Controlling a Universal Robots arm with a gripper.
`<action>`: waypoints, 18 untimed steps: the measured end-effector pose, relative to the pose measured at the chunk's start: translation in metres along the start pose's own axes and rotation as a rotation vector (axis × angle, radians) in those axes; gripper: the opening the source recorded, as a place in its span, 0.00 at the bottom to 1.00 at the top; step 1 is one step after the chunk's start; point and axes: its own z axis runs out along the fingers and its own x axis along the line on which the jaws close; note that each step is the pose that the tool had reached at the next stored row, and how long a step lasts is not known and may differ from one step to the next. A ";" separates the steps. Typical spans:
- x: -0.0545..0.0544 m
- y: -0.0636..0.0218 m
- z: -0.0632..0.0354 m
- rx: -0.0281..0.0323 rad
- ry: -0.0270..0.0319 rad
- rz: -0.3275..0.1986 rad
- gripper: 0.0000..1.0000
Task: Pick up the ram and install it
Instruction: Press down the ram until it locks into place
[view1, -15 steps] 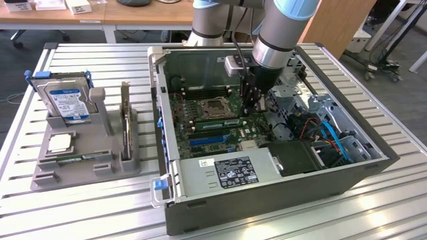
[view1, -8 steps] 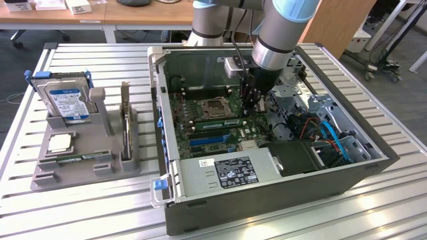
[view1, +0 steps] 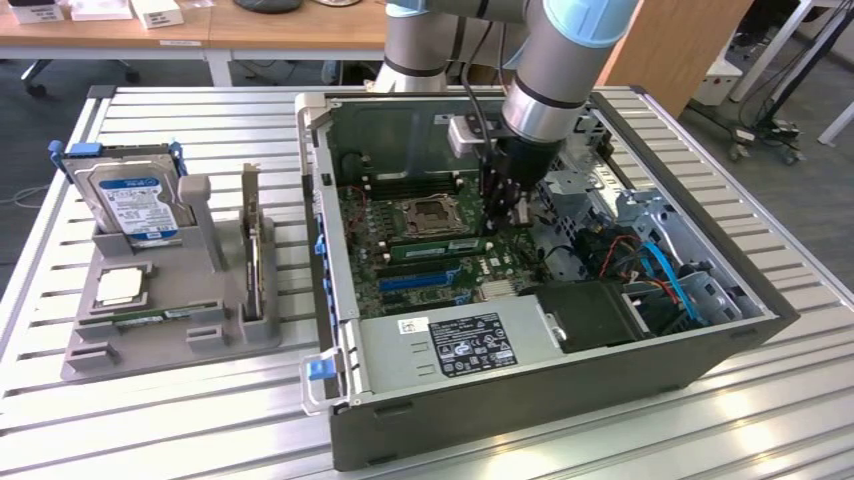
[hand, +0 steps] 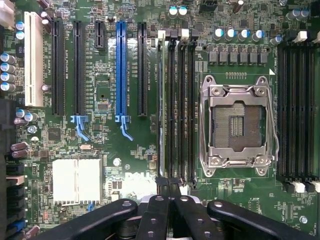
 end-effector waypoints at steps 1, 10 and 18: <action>-0.001 0.0000 0.0001 0.0000 0.0001 0.000 0.10; -0.001 -0.0002 0.0034 -0.0002 0.0006 0.000 0.10; -0.001 -0.0004 0.0062 -0.0001 0.0005 0.000 0.10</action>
